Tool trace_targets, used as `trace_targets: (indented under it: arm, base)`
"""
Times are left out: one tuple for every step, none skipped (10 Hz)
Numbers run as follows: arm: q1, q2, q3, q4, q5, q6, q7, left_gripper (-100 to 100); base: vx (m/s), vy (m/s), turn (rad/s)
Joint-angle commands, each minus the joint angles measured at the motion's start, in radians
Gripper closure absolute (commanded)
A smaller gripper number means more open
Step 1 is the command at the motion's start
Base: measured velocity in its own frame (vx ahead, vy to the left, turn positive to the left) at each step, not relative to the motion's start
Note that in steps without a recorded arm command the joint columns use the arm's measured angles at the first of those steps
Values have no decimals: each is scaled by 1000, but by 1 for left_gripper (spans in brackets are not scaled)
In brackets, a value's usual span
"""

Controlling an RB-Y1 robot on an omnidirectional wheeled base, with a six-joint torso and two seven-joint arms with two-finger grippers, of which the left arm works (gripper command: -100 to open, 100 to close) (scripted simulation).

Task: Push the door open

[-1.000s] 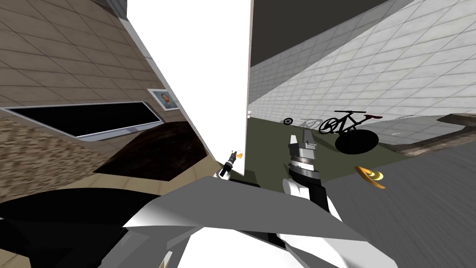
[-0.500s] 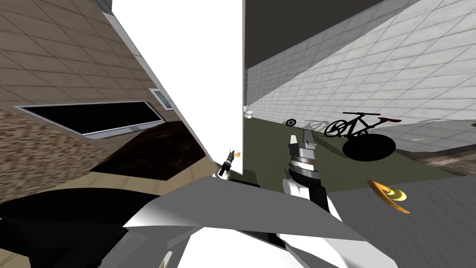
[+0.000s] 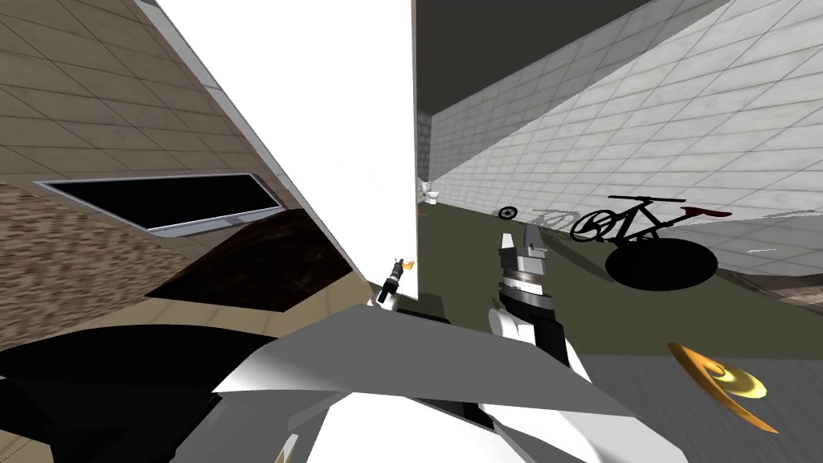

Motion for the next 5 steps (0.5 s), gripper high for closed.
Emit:
trace_targets:
  arm:
    - [0,9,13,1,7,0,-5,100]
    - [0,13,19,1,10,0,-7,100]
    - [0,17,26,2,13,-1,-9,100]
    - [0,21,35,2,18,-1,-13,100]
    - [0,25,43,3,22,-1,-16,100]
  base:
    - [116,-38,39]
    - [186,-51,46]
    - [176,-79,17]
    - [183,-102,31]
    - [170,-104,60]
